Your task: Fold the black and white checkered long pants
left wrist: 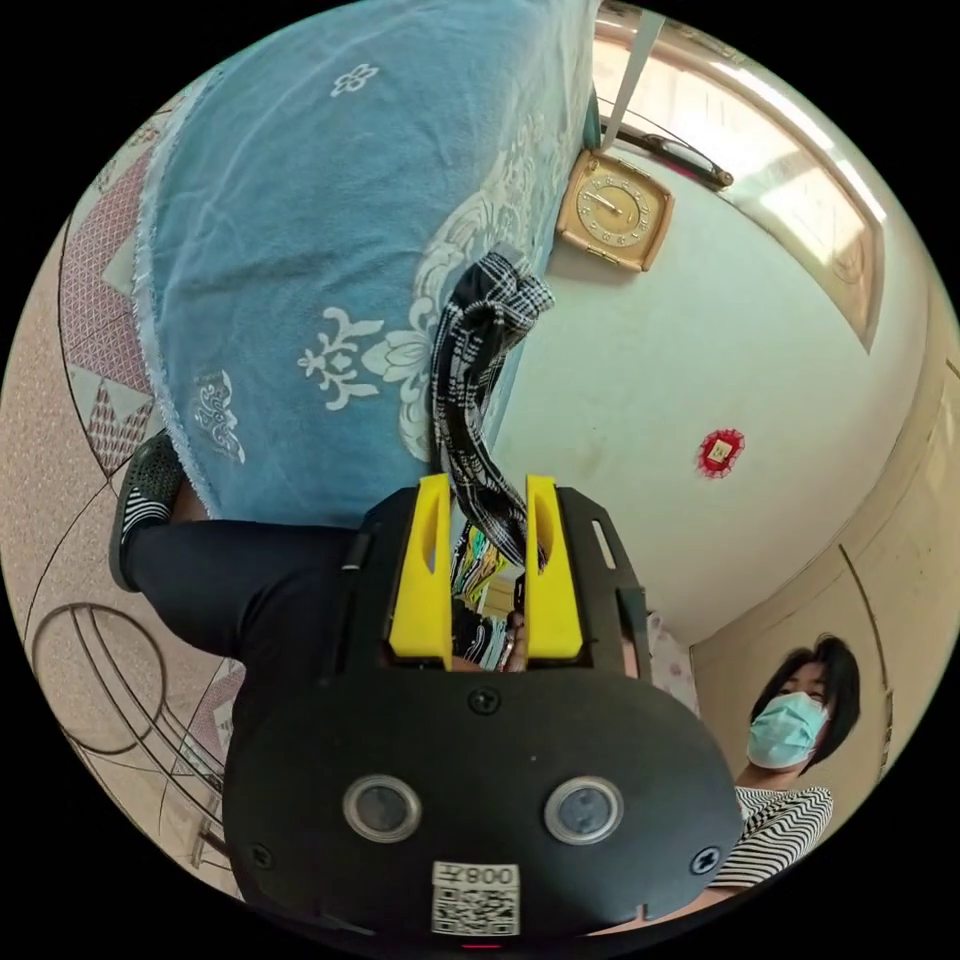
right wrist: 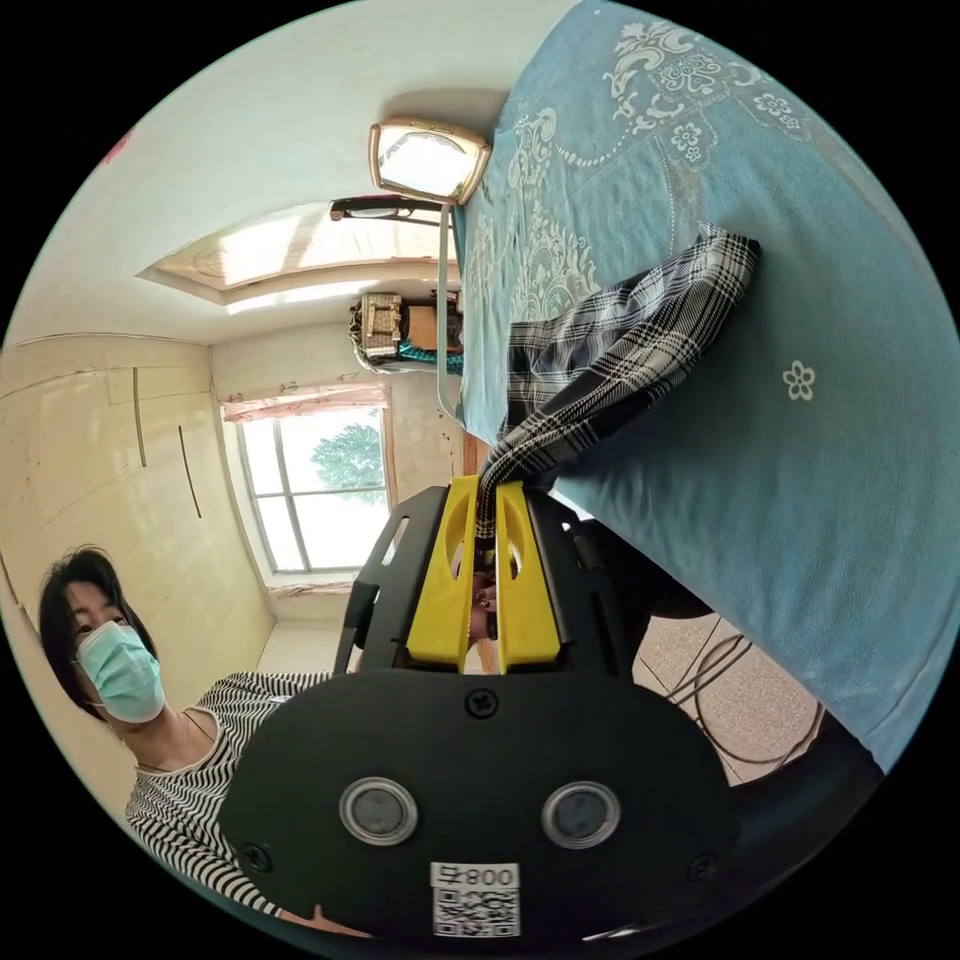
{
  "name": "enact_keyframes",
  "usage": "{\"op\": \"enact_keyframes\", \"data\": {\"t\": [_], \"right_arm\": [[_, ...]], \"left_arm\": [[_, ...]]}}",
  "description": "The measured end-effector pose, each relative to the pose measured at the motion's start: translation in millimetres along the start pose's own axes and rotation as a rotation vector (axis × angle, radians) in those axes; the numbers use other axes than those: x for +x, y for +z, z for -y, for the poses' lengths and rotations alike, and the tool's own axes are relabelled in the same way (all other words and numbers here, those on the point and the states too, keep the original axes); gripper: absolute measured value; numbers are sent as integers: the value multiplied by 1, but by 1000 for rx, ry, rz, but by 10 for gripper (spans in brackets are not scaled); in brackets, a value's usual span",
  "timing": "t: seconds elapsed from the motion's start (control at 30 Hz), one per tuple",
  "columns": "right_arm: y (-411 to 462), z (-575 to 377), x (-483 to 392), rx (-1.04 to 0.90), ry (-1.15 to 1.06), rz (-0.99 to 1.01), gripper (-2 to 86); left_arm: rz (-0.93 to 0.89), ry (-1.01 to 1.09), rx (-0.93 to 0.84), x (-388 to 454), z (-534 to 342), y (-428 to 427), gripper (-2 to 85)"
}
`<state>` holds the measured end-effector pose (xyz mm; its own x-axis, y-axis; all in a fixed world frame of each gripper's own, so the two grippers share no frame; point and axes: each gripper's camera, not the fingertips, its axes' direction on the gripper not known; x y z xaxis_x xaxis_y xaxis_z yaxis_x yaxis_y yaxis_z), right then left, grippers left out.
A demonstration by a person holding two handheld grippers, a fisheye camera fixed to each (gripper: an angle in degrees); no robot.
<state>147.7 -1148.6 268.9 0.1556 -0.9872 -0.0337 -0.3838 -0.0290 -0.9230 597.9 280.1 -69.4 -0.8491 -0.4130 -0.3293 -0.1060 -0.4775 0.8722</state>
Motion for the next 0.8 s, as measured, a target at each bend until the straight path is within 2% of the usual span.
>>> {"op": "enact_keyframes", "data": {"t": [0.33, 0.5, 0.8], "right_arm": [[9, 1, -48, 17, -2, 24, 19], [14, 2, -77, 28, 0, 30, 19], [13, 2, -139, 75, -5, 60, 19]], "left_arm": [[41, 5, 90, -48, 30, -35, 96], [79, -5, 109, -66, 37, -43, 45], [31, 77, 94, -46, 24, -43, 34]]}}
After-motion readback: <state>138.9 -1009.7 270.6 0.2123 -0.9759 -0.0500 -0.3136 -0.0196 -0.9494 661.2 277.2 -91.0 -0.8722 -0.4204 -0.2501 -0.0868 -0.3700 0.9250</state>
